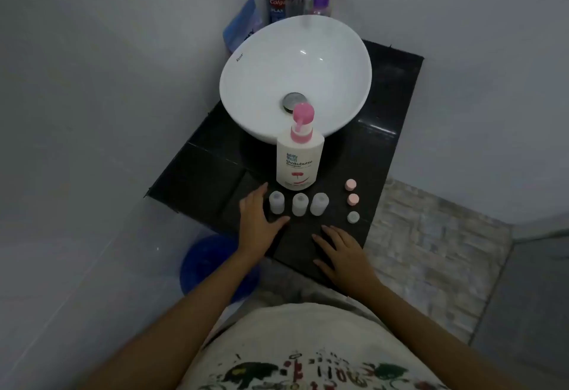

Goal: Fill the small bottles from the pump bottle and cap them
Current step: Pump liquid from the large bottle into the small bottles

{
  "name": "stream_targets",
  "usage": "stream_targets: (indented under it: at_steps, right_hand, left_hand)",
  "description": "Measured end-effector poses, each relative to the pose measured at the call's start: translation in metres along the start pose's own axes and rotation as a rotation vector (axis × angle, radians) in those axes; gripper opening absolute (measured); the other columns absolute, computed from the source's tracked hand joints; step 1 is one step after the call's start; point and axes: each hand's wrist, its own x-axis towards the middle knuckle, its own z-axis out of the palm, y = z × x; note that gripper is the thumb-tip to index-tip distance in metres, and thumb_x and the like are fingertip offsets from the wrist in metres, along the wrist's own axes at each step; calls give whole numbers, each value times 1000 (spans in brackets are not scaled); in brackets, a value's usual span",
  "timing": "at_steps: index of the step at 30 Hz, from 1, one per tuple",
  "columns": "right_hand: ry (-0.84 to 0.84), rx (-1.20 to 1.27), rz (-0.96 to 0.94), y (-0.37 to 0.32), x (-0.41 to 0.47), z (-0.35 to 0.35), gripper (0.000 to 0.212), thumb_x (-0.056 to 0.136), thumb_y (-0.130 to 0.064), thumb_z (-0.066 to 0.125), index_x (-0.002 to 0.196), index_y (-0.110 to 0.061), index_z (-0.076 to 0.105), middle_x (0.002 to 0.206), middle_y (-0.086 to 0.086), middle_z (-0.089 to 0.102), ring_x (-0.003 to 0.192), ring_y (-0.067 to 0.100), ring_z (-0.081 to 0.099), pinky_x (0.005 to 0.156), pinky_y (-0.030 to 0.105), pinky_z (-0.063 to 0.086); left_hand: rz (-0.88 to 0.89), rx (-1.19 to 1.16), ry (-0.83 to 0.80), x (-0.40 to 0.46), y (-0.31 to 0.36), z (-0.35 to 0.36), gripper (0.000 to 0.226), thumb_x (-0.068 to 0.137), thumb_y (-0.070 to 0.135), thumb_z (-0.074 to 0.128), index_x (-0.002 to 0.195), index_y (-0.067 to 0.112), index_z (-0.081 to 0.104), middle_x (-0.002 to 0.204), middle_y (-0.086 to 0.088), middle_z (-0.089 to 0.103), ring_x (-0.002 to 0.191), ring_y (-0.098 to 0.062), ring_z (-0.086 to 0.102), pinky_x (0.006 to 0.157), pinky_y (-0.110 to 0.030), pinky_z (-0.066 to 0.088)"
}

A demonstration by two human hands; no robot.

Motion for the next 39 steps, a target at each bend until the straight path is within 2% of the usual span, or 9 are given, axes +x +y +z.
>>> stream_targets:
  at_steps: [4, 9, 14, 18, 20, 22, 26, 33, 39]
  right_hand:
    - [-30, 11, -8, 1, -1, 1, 58, 88, -52, 42, 139, -25, 41, 146, 8, 43, 135, 28, 41, 107, 42, 36]
    - [5, 128, -25, -3, -1, -23, 52, 88, -49, 45, 130, -19, 53, 136, 9, 52, 125, 24, 49, 102, 42, 45]
    - [527, 549, -64, -22, 16, -123, 30, 93, -36, 49, 99, -12, 65, 95, 2, 64, 90, 8, 55, 79, 26, 49]
    - [895, 667, -54, -25, 76, -215, 25, 92, -26, 55, 100, -4, 62, 93, 3, 59, 84, 13, 55, 75, 19, 43]
    - [824, 693, -52, -25, 114, -244, 27, 92, -31, 54, 106, -9, 60, 98, 0, 59, 88, 10, 56, 77, 18, 43]
    - [550, 687, -55, -24, 145, -253, 28, 93, -35, 51, 103, -12, 62, 98, -1, 63, 87, 11, 57, 76, 21, 44]
    - [73, 734, -36, -25, 169, -239, 33, 94, -34, 51, 95, -8, 70, 93, 9, 71, 90, 24, 65, 89, 38, 51]
    - [81, 884, -23, -29, 172, -232, 36, 95, -28, 48, 83, -5, 73, 81, 10, 74, 79, 24, 68, 88, 39, 53]
    - [87, 907, -38, -33, 174, -227, 38, 96, -27, 46, 85, -3, 73, 80, 10, 73, 75, 18, 65, 82, 33, 52]
  left_hand:
    - [-3, 12, -27, 8, 4, -2, 42, 77, 24, 75, 115, 17, 60, 116, -2, 62, 113, -15, 48, 96, -35, 45]
    - [-33, -70, 3, 5, 8, -10, 37, 81, 23, 72, 115, 14, 61, 112, -2, 62, 108, -13, 51, 88, -25, 41]
    - [27, -145, 52, -1, 25, -31, 39, 88, 19, 65, 126, 16, 54, 114, 4, 52, 109, -10, 52, 91, -14, 41]
    - [95, -90, 15, 6, 49, -42, 59, 93, 20, 58, 146, 16, 33, 127, -4, 47, 116, -7, 46, 95, -18, 36]
    - [95, -34, -35, 12, 61, -46, 64, 94, 21, 57, 150, 17, 24, 132, -5, 45, 119, -10, 45, 94, -19, 34]
    - [117, 10, -65, 15, 69, -50, 66, 95, 21, 56, 150, 17, 21, 132, -6, 46, 120, -12, 46, 93, -20, 35]
    - [175, -65, -53, 10, 83, -60, 50, 90, 19, 62, 136, 21, 43, 124, 1, 55, 111, -6, 52, 86, -12, 42]
    - [202, -184, -7, 9, 107, -76, 31, 85, 20, 69, 112, 22, 54, 109, 7, 62, 99, 0, 58, 76, -6, 48]
    - [216, -138, 28, 8, 112, -80, 39, 86, 29, 66, 123, 24, 54, 115, 5, 61, 106, -11, 58, 89, -34, 54]
